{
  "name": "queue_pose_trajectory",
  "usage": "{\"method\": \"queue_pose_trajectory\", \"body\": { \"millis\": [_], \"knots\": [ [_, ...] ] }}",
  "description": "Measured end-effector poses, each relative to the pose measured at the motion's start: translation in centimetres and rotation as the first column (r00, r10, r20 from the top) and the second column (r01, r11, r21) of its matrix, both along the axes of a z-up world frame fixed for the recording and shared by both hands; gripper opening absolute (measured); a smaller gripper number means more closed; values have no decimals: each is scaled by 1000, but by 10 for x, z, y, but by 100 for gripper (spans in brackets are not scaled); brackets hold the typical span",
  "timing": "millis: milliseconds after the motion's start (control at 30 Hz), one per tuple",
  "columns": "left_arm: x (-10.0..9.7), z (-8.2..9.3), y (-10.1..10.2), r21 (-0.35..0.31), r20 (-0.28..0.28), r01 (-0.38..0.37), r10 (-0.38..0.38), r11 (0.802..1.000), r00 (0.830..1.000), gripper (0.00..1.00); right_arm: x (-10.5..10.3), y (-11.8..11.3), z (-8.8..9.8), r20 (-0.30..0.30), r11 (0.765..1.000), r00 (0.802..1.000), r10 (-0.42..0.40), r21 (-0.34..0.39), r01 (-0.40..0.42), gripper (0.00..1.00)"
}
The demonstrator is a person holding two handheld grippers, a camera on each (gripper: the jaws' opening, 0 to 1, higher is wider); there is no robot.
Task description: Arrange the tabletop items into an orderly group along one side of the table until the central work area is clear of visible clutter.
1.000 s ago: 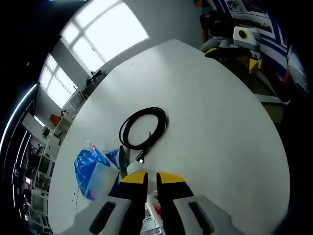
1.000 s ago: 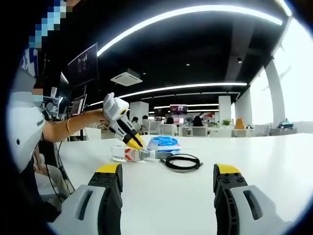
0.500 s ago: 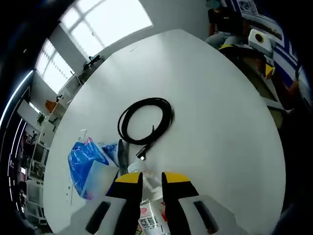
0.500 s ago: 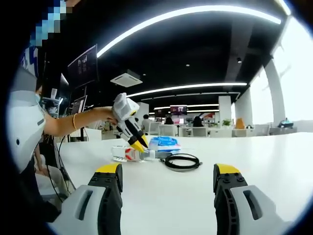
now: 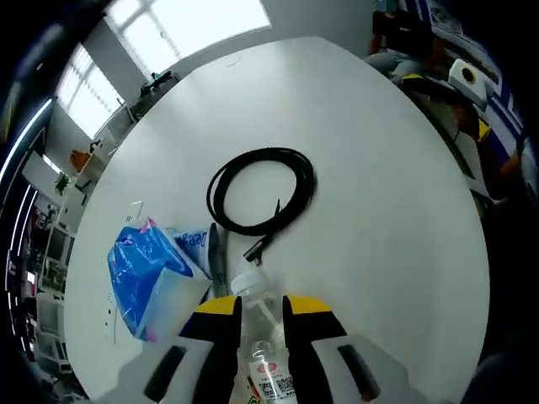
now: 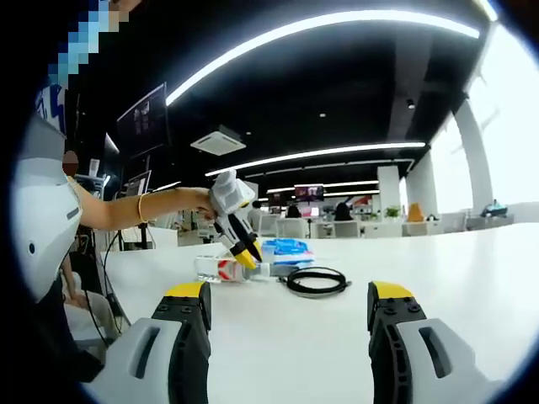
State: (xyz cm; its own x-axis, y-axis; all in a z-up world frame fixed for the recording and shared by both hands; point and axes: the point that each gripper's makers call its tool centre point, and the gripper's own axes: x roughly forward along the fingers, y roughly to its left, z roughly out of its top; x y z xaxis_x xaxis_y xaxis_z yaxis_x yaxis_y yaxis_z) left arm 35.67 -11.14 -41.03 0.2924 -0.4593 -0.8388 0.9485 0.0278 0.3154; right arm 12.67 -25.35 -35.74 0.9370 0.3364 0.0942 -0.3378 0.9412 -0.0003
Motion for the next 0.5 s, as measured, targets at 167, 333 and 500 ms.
{"method": "queue_pose_trajectory", "body": {
  "millis": [167, 333, 500],
  "knots": [
    [-1, -2, -2, 36, -1, 3, -3, 999, 1000, 20, 0, 3, 0, 2, 1000, 1000, 7, -6, -7, 73],
    [1, -3, -2, 55, -11, -11, 11, 998, 1000, 21, 2, 3, -4, -9, 1000, 1000, 10, -2, -10, 73],
    [2, -4, -2, 68, -28, -20, 22, 997, 999, 21, 2, 5, -6, -12, 1000, 1000, 22, -7, -22, 73]
  ]
}}
